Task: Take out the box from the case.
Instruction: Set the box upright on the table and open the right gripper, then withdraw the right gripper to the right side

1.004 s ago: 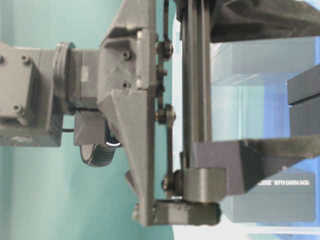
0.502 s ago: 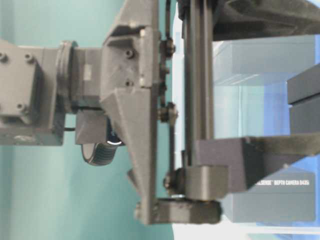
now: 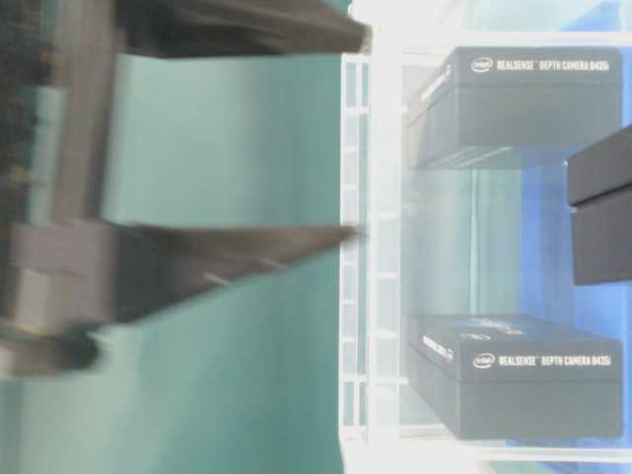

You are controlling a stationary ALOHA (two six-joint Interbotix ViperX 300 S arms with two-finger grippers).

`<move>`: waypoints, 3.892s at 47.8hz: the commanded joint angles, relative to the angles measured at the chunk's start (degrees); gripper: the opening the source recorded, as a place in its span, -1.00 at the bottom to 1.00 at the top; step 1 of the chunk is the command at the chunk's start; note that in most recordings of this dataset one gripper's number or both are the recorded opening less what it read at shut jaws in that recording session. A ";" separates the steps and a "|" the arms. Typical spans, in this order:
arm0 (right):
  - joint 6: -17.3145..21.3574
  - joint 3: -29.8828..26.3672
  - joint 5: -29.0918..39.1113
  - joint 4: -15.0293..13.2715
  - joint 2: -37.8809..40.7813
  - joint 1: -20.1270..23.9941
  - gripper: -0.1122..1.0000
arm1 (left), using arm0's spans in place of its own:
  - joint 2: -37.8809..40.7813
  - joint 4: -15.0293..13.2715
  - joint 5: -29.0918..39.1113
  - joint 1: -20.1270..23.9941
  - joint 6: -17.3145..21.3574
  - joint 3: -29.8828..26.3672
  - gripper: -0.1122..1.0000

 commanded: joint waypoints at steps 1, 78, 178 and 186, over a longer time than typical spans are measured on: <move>-0.18 -2.81 3.08 -0.53 -2.90 -0.18 0.83 | -0.18 -0.09 -0.18 -0.09 -0.09 -0.88 0.73; 7.56 33.49 3.08 1.49 -36.30 5.62 0.81 | -0.88 -0.09 -0.62 -2.20 -0.35 -0.79 0.73; -30.59 42.54 -3.34 0.79 -44.56 -33.84 0.81 | 28.13 0.35 -3.43 -1.85 -1.85 -27.69 0.73; -31.64 42.54 -4.75 0.62 -44.56 -33.84 0.81 | 33.31 0.35 -4.04 -2.37 -1.67 -33.49 0.73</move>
